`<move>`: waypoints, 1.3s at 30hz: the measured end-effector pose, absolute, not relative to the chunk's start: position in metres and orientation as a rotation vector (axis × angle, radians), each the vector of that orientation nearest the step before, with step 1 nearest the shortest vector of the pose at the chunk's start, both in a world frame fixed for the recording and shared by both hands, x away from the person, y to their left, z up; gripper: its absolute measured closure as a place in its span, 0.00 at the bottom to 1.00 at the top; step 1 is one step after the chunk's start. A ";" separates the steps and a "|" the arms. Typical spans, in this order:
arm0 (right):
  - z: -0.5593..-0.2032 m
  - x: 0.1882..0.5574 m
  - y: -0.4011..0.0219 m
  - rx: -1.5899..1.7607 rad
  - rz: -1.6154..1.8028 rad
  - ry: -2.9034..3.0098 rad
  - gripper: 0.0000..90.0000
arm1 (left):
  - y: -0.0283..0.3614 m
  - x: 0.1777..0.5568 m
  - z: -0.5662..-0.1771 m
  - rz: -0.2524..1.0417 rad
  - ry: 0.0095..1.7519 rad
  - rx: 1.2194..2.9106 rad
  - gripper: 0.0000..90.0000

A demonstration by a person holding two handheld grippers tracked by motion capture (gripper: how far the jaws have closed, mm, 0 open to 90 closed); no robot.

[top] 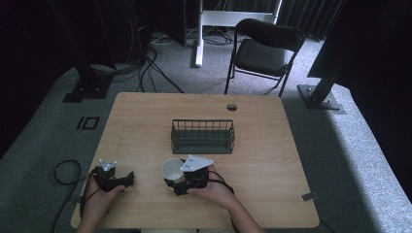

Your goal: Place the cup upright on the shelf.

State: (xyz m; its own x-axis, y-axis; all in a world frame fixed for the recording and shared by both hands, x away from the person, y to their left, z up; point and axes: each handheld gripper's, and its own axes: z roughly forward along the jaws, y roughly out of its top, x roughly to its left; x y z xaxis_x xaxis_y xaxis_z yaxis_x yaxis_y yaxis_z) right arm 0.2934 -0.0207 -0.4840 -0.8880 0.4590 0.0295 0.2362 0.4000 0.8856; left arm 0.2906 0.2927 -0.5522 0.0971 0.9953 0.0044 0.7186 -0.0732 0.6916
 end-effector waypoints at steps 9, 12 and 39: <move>-0.465 0.297 -0.023 0.615 1.532 2.404 0.22 | 0.293 0.291 -0.552 0.677 1.674 1.850 0.02; -0.458 0.298 -0.023 0.607 1.536 2.395 0.22 | 0.293 0.291 -0.552 0.677 1.675 1.848 0.02; -0.397 0.327 -0.044 0.740 1.579 2.160 0.22 | 0.293 0.291 -0.552 0.677 1.674 1.850 0.02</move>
